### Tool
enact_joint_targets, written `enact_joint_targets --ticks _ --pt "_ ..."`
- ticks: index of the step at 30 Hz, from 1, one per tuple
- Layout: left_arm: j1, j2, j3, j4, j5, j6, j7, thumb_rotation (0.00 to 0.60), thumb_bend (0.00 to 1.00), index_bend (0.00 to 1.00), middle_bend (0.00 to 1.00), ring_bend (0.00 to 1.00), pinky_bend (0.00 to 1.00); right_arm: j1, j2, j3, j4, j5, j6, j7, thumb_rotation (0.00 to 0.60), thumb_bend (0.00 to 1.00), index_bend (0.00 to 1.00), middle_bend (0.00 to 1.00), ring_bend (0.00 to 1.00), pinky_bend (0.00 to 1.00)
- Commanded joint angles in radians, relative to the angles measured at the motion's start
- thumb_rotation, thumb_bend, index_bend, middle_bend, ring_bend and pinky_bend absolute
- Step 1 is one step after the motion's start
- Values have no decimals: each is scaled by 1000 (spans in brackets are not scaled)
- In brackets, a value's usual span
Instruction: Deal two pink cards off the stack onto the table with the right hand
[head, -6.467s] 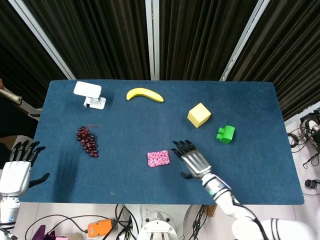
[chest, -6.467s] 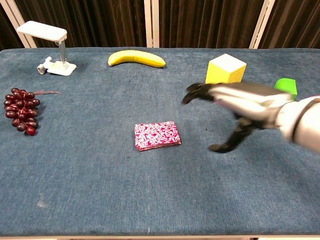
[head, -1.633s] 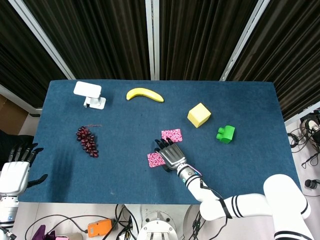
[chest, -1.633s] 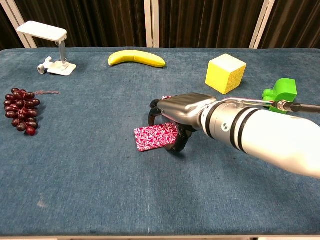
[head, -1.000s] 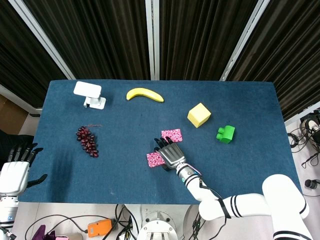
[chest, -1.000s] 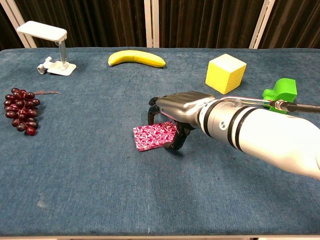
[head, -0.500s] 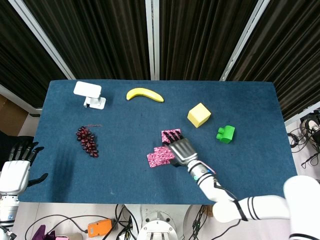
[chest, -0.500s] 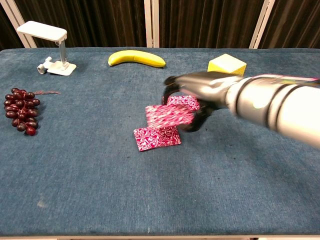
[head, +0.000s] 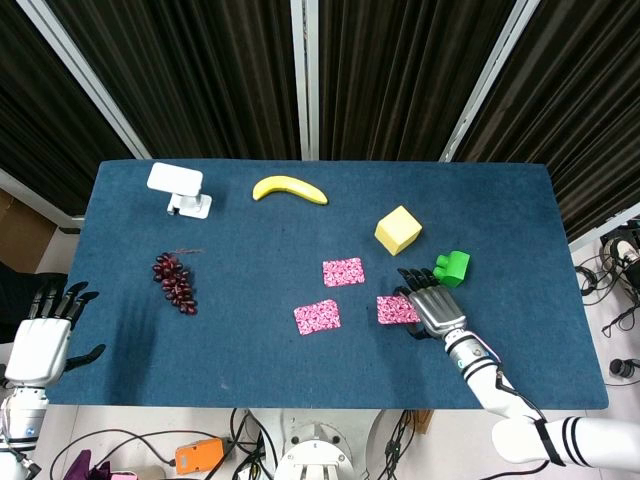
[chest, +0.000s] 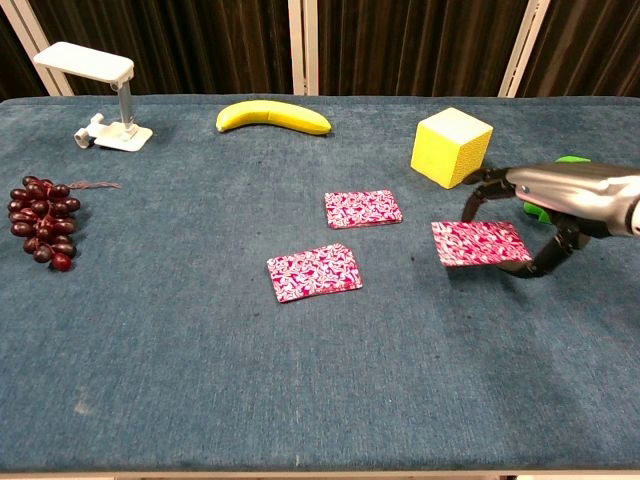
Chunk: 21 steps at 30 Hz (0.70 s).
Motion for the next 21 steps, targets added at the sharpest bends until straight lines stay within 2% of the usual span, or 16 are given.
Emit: enact_joint_targets --ticks 1,7,10,13,21 --pt "0 2 0 -3 0 1 5 600 67 210 122 17 1 -16 -15 -16 29 -26 -12 -4 600 542 364 63 0 0" --pt "3 7 0 -8 -3 6 6 600 67 210 123 17 1 -44 -1 -24 20 -65 -1 -9 600 542 188 64 0 0" --pt "4 7 0 -6 -4 7 2 600 67 210 122 17 1 -69 39 -37 -10 -97 23 -1 600 542 113 60 0 0" --pt "4 6 0 -1 -7 6 -4 600 67 210 122 16 1 -102 91 -39 -44 -142 73 25 600 542 81 55 0 0" --pt "7 5 -9 13 -21 11 -27 600 67 210 123 17 1 -298 237 -16 -97 -323 424 189 600 543 118 55 0 0"
